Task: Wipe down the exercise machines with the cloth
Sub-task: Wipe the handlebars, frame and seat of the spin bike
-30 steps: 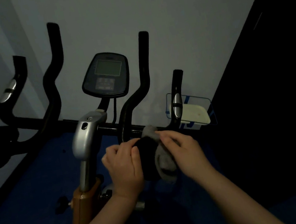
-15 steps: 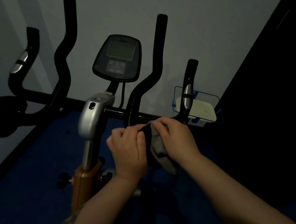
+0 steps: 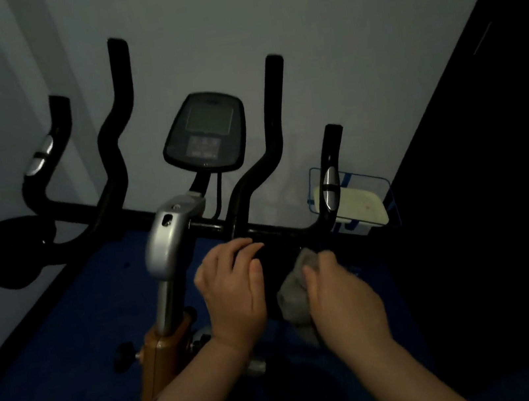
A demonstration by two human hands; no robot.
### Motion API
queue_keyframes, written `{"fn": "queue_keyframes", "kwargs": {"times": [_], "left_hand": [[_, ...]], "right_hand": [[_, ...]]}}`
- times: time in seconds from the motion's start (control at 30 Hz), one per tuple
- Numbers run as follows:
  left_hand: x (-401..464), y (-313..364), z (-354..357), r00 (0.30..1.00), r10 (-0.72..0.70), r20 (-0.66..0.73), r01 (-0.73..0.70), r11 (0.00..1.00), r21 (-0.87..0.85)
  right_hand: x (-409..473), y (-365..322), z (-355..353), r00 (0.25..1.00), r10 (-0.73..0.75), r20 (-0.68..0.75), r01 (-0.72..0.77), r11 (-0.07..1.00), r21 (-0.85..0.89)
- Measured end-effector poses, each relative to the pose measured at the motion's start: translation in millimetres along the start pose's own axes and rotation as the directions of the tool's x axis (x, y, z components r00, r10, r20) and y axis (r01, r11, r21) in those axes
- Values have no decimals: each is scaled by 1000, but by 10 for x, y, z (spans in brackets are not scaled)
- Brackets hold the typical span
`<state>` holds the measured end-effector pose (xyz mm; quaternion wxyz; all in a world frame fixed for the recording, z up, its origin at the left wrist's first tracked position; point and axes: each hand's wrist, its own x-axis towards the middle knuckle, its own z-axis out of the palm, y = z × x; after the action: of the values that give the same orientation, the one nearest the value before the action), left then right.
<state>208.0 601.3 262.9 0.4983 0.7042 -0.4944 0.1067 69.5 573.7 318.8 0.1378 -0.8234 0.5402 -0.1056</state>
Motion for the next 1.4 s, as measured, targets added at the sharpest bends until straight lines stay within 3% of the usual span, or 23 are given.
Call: {"fn": "queue_keyframes", "kwargs": {"times": [0.13, 0.3, 0.5, 0.63, 0.73, 0.9, 1.0, 1.07, 1.13, 1.23, 1.33, 1.4], "left_hand": [[30, 13, 15, 1000, -10, 9, 11, 998, -62], [3, 17, 32, 999, -33, 8, 33, 997, -65], [7, 16, 58, 999, -44, -24, 41, 994, -100], [-5, 19, 46, 999, -45, -6, 44, 995, -89], [-4, -1, 36, 1000, -27, 8, 28, 997, -75], [0, 20, 57, 999, -49, -10, 48, 995, -86], [-8, 8, 47, 999, -32, -9, 31, 997, -69], [-7, -9, 45, 1000, -24, -1, 24, 998, -65], [2, -14, 50, 1000, -21, -3, 21, 997, -72], [14, -8, 65, 999, -33, -19, 31, 995, -96], [-1, -8, 67, 999, -25, -21, 23, 995, -92], [0, -19, 63, 1000, -17, -15, 15, 996, -86]], "right_hand": [[191, -14, -63, 999, -28, 39, 28, 1000, -1], [128, -41, 2, 999, -21, -47, 21, 1000, 14], [354, -76, -79, 999, -46, 8, 47, 998, -40], [307, -108, 12, 998, -33, -56, 33, 999, -9], [163, -35, -55, 999, -34, 0, 34, 997, -63], [524, -204, -87, 986, -158, 60, 162, 984, -69], [371, -148, -14, 997, -78, -10, 78, 997, -6], [237, -82, -27, 999, -43, 13, 43, 998, -55], [321, -62, -75, 997, -55, 52, 61, 991, -119], [504, -171, -131, 984, -123, 128, 132, 989, -66], [364, -154, -54, 997, -74, 31, 73, 997, 20], [180, -105, -36, 1000, -18, -6, 18, 999, -37]]}}
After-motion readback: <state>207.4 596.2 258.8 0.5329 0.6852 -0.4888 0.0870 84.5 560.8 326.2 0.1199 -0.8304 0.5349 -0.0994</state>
